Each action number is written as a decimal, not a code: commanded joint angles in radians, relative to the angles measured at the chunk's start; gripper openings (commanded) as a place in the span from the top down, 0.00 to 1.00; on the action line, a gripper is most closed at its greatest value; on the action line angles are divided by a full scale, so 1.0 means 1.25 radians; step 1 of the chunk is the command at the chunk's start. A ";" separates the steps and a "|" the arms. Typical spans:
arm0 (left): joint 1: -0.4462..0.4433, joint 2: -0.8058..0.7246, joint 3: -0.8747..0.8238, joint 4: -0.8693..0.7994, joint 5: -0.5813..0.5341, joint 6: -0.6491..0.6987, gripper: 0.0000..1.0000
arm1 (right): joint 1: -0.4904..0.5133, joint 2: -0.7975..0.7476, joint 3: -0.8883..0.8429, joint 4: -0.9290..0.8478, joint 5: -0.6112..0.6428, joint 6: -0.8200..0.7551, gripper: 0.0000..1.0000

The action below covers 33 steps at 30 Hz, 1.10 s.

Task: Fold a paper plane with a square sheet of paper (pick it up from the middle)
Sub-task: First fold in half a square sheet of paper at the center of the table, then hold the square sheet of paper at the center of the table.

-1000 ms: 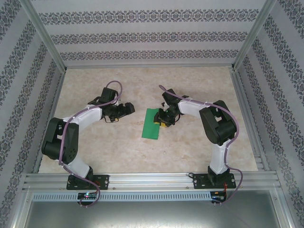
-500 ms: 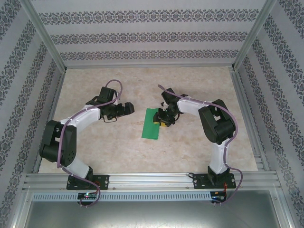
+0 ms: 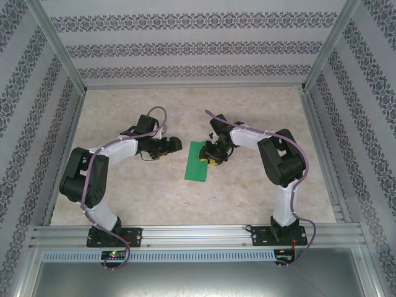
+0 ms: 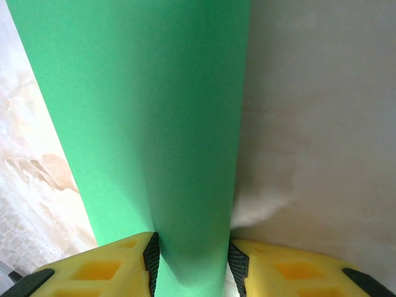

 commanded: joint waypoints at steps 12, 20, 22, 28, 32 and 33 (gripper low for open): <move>-0.113 0.176 0.114 0.055 0.081 -0.075 0.72 | -0.003 0.146 -0.075 -0.052 0.187 -0.024 0.59; -0.116 0.207 0.109 0.053 0.083 -0.080 0.85 | -0.001 0.156 -0.076 -0.048 0.187 -0.018 0.59; -0.115 0.210 0.110 0.053 0.084 -0.082 0.86 | -0.001 0.159 -0.074 -0.051 0.189 -0.016 0.59; -0.115 0.206 0.112 0.058 0.091 -0.078 0.86 | 0.000 0.166 -0.073 -0.051 0.187 -0.009 0.58; -0.116 0.203 0.111 0.064 0.099 -0.078 0.86 | -0.001 0.171 -0.072 -0.054 0.189 -0.007 0.58; -0.115 0.203 0.110 0.067 0.100 -0.080 0.86 | -0.001 0.172 -0.072 -0.054 0.189 -0.007 0.58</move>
